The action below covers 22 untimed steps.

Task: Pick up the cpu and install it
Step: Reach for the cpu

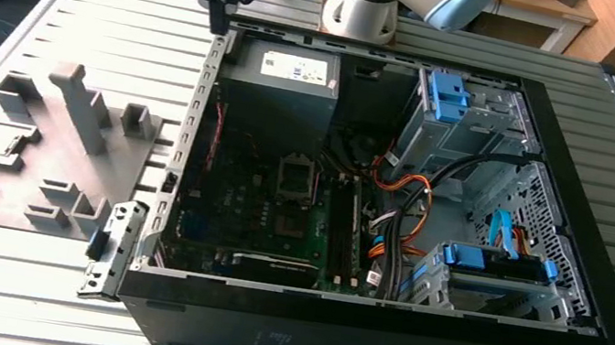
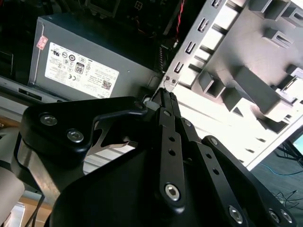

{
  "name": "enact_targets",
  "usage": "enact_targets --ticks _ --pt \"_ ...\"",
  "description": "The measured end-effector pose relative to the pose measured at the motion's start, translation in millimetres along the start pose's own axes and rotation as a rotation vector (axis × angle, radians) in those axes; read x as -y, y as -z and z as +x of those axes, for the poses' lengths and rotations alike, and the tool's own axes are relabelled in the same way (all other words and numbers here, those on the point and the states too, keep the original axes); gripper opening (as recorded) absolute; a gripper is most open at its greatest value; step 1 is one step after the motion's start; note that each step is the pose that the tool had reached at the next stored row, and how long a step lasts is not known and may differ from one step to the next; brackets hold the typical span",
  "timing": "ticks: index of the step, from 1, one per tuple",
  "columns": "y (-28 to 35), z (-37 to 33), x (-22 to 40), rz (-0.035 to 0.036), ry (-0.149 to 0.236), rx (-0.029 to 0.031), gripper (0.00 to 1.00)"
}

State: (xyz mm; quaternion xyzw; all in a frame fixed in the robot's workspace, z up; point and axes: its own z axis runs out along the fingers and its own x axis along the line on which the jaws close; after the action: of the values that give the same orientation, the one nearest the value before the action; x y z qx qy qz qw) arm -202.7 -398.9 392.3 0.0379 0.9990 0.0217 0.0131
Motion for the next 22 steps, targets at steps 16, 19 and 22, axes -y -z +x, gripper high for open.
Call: enact_targets --ticks 16,19,22 --pt "-1.4 33.2 2.6 0.0 0.0 0.0 0.11" --pt "-1.7 42.2 3.3 0.0 0.0 0.0001 0.11" --pt "-1.9 51.8 4.0 0.0 0.0 0.0 0.11"
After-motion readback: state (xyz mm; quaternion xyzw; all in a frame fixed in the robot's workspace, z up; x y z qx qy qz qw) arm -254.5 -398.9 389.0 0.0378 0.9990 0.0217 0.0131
